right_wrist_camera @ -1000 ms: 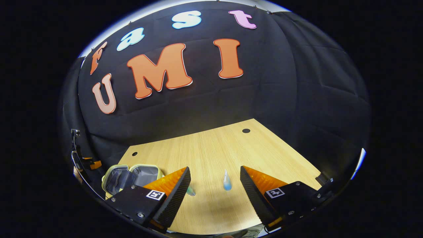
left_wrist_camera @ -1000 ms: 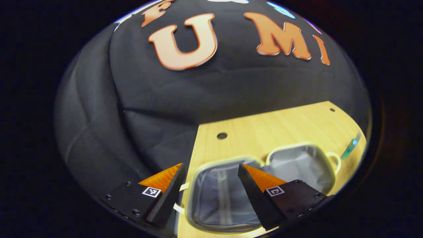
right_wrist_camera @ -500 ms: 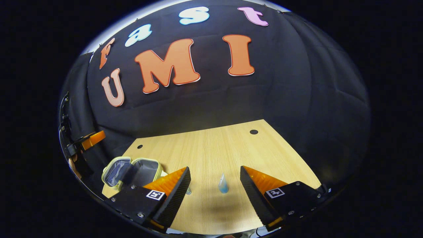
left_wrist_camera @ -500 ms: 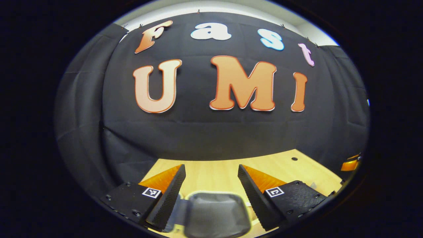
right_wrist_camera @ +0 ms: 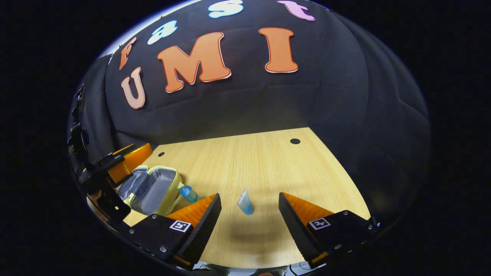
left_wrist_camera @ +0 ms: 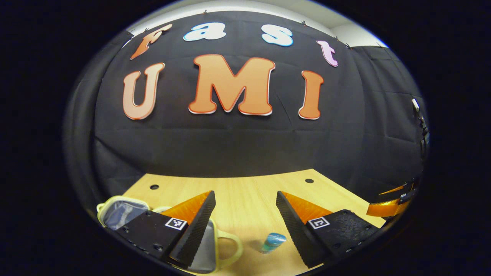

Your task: First open the suitcase, pack the skin care products into it, and then close the suitcase.

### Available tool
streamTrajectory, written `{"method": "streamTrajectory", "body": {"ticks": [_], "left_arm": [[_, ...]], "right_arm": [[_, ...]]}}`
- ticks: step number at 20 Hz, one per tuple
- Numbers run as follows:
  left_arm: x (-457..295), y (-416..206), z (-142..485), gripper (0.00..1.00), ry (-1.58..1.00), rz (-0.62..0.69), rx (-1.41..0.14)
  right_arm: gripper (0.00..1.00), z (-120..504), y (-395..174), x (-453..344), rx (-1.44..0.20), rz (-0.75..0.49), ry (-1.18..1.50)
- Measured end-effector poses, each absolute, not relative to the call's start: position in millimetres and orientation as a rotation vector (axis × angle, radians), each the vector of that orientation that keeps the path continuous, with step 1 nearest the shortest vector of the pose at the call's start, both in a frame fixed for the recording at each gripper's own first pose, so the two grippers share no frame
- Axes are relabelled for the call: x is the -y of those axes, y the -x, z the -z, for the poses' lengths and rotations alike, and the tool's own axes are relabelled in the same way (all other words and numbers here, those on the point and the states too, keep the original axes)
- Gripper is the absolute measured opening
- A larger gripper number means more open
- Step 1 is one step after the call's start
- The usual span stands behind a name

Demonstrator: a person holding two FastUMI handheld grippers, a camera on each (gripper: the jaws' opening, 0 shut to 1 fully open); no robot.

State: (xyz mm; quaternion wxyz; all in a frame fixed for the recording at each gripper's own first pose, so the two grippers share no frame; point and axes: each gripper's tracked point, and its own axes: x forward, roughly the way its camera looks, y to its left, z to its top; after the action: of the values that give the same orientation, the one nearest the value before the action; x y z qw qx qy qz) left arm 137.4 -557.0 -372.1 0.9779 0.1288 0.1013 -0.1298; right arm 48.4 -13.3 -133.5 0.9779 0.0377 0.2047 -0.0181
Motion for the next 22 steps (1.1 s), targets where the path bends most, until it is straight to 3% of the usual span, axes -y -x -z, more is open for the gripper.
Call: {"method": "streamTrajectory", "body": {"ticks": [9,18,20,22], "left_arm": [[577.7,-154.1,525.7,0.99,-0.36,0.228,-0.399],[567.2,-147.5,606.0,0.97,-0.375,0.177,-0.519],[563.3,-149.2,612.3,0.84,-0.394,0.147,-0.526],[558.4,-168.6,624.3,0.46,-0.402,0.122,-0.516]], "right_arm": [[0.95,163.2,-33.3,52.9,-0.47,0.086,-0.086],[0.95,186.4,-18.6,83.3,-0.534,0.149,-0.108],[0.95,187.0,-19.6,81.3,-0.535,0.148,-0.103],[0.96,189.8,-19.8,77.3,-0.538,0.139,-0.098]]}}
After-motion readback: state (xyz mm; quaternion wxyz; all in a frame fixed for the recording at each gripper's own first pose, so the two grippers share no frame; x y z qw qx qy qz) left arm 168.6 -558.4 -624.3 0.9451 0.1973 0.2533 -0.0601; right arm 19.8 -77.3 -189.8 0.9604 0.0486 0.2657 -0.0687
